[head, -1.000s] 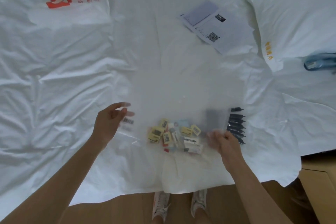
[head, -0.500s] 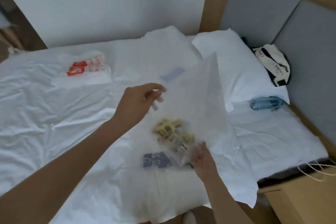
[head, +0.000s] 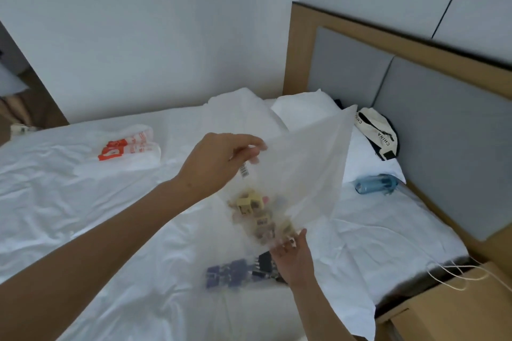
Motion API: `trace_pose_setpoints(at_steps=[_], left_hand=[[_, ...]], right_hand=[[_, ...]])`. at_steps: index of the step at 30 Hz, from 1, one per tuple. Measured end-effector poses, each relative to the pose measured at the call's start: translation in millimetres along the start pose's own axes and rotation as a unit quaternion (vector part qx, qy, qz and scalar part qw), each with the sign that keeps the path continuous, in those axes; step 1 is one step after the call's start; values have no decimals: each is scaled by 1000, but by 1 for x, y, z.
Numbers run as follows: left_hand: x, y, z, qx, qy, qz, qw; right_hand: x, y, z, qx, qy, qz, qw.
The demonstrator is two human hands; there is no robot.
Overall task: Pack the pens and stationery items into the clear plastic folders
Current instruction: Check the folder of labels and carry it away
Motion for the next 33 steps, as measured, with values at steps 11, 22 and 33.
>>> trace_pose_setpoints(at_steps=[11, 22, 33], left_hand=[[-28, 43, 14, 25, 30, 41, 998], [-40, 84, 7, 31, 25, 64, 997], [-27, 99, -2, 34, 115, 33, 992]], right_hand=[[44, 3, -33, 8, 21, -21, 1000], [86, 5, -43, 5, 30, -76, 997], [82, 20, -36, 12, 50, -56, 997]])
Point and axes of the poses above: each hand's wrist, its own y-axis towards the middle knuckle, its own x-axis out of the palm, z = x × y, the point moved 5 cm from there along y, towards the middle knuckle, and after that the axes turned 9 degrees about z, right-handed, at the moved point
